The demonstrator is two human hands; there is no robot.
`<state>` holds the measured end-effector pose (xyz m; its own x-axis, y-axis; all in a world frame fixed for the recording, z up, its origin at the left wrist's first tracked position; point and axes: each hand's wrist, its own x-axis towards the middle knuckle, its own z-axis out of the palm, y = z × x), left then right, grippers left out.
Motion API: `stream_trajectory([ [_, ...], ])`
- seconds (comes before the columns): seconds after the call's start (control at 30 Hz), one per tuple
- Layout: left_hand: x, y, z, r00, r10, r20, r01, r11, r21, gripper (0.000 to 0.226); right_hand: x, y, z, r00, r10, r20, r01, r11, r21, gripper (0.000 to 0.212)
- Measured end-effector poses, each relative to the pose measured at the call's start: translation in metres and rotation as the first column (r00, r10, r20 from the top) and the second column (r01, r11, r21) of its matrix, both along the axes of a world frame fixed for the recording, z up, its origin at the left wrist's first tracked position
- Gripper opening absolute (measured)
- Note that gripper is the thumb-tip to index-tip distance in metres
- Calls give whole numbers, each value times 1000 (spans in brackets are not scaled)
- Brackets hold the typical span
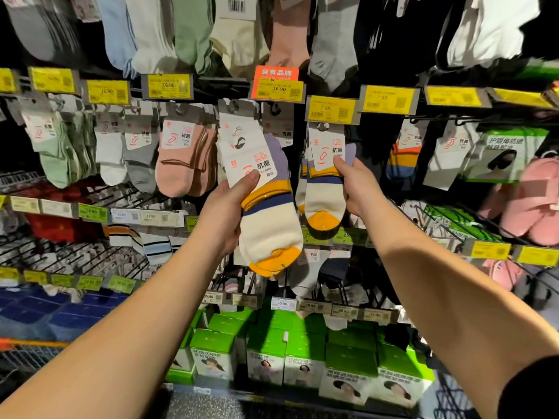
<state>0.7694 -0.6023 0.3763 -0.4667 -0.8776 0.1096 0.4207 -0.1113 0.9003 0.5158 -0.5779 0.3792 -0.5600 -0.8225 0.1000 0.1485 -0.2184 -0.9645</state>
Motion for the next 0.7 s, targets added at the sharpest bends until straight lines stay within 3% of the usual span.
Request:
stream_trajectory([
  [0.2, -3, 1, 0, 1000, 3, 3, -3, 1000, 8, 36, -8, -2, -11, 1000, -9, -16, 10, 999, 44, 31],
  [0.33, -7, 5, 1, 1000, -3, 0, 3, 1000, 16, 29, -8, -20, -4, 968, -103, -229, 151, 968, 200, 44],
  [0.43, -9, 7, 2, 1000, 7, 1, -7, 1000, 29, 29, -8, -32, 5, 887, -91, -454, 283, 882, 376, 66],
  [0.57, -10, 9, 3, 1000, -5, -8, 5, 1000, 22, 21, -11, -45, 10, 831, 7, -556, 332, 796, 506, 79],
  [0.7, -9, 8, 2, 1000, 4, -3, -4, 1000, 15, 18, -14, -50, 11, 816, 33, -578, 350, 768, 537, 81],
])
